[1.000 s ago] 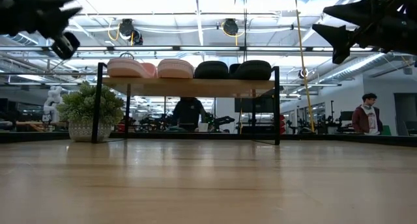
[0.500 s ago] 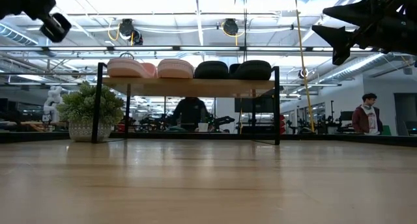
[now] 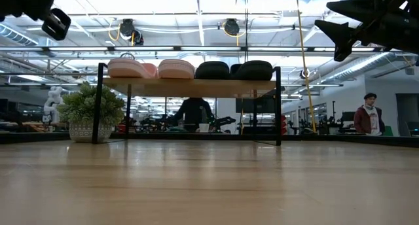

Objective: Pick and place slides into the shelf
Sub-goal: Return to Home Position

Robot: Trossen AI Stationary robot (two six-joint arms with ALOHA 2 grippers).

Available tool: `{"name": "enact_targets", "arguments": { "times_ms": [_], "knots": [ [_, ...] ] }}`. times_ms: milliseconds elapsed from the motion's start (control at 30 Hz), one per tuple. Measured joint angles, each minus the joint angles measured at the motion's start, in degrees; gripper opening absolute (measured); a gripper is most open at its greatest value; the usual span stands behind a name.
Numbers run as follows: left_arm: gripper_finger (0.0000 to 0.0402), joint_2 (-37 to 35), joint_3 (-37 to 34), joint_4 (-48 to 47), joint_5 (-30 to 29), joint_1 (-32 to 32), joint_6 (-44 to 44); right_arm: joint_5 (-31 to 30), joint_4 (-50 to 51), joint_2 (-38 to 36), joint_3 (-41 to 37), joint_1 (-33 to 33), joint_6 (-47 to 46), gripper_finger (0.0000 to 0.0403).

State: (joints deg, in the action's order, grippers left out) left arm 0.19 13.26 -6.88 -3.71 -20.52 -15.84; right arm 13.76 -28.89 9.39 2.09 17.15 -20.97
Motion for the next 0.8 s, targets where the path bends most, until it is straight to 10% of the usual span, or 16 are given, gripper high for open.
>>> {"name": "enact_targets", "arguments": {
  "times_ms": [800],
  "knots": [
    [0.0074, 0.0, -1.6, -2.5, 10.0, 7.9, -0.6, 0.1, 0.0, 0.0, 0.0, 0.0, 0.0, 0.0199]
  ]
}}
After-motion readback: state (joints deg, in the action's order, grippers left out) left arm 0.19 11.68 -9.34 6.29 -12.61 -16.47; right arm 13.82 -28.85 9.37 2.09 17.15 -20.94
